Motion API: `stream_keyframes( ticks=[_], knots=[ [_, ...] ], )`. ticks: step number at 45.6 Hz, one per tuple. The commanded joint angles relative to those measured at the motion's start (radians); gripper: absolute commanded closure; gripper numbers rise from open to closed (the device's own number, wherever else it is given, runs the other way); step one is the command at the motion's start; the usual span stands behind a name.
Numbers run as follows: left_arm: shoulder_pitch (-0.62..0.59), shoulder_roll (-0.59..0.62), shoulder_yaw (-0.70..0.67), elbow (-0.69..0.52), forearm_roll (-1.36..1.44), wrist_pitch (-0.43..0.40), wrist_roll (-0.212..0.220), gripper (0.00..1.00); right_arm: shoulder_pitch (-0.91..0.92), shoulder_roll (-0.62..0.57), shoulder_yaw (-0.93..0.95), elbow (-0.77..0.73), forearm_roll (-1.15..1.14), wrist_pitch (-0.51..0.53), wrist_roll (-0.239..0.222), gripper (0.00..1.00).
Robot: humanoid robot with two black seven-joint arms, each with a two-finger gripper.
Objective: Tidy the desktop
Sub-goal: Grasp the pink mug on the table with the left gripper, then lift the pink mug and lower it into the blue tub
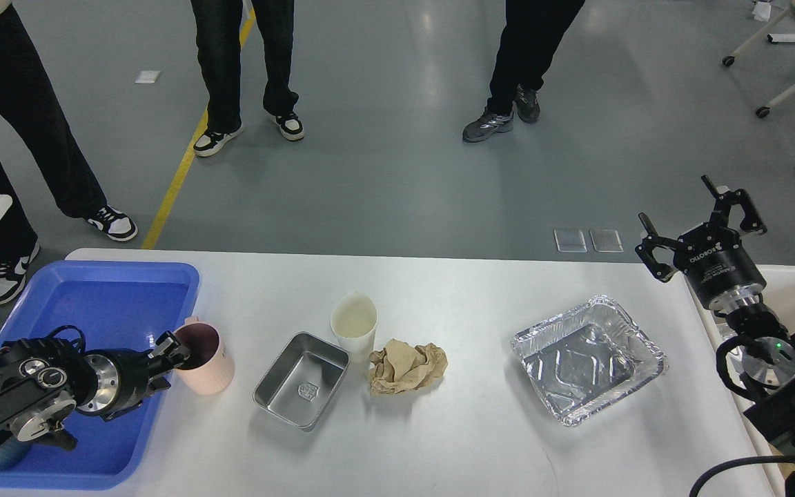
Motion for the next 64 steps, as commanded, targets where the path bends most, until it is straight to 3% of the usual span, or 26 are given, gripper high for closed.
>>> stream_keyframes(
  ticks=[1,4,18,24,29,38,43,44,47,53,58,64],
  knots=[
    [-0.005,-0.002,0.001,-0.001,0.0,-0.004,0.005,0.82,0.0,0.0,0.0,0.0,0.0,0.0,0.0,0.0],
    [-0.008,-0.002,-0.001,-0.001,-0.002,-0.01,0.006,1.0,0.002,0.002,0.0,0.0,0.0,0.0,0.001,0.0],
    [-0.02,0.0,-0.002,-0.015,-0.003,-0.052,0.009,1.0,0.002,0.002,0.0,0.0,-0.001,0.0,0.001,0.0],
    [-0.034,0.035,-0.024,-0.073,-0.012,-0.102,0.04,1.0,0.005,0.002,0.0,0.0,-0.001,-0.001,0.001,0.0],
    [-0.043,0.151,-0.073,-0.17,-0.025,-0.167,0.081,1.0,0.006,0.005,0.0,0.0,0.0,-0.001,0.0,0.0],
    [-0.054,0.447,-0.189,-0.236,-0.192,-0.432,0.121,1.0,0.011,0.006,-0.002,0.0,-0.001,-0.001,0.0,0.0],
    [-0.061,0.596,-0.264,-0.233,-0.278,-0.636,0.127,1.0,0.012,0.011,-0.002,0.0,-0.001,-0.003,0.001,0.0],
    [-0.063,0.662,-0.302,-0.227,-0.314,-0.724,0.127,1.0,0.012,0.011,-0.002,0.0,-0.001,-0.003,0.0,0.0],
    [-0.063,0.731,-0.338,-0.221,-0.357,-0.806,0.129,1.0,0.011,0.011,-0.002,0.0,-0.001,-0.003,0.0,0.0],
    [-0.066,0.849,-0.363,-0.147,-0.416,-0.818,0.129,1.0,0.009,0.011,-0.002,0.0,-0.001,-0.003,0.0,0.0],
    [-0.1,0.851,-0.355,-0.055,-0.408,-0.818,0.129,1.0,0.012,0.008,-0.002,0.0,-0.001,-0.001,0.0,0.0],
    [-0.098,0.827,-0.335,-0.05,-0.394,-0.818,0.13,1.0,0.012,0.009,-0.002,0.001,0.0,-0.001,0.0,0.0]
  ],
)
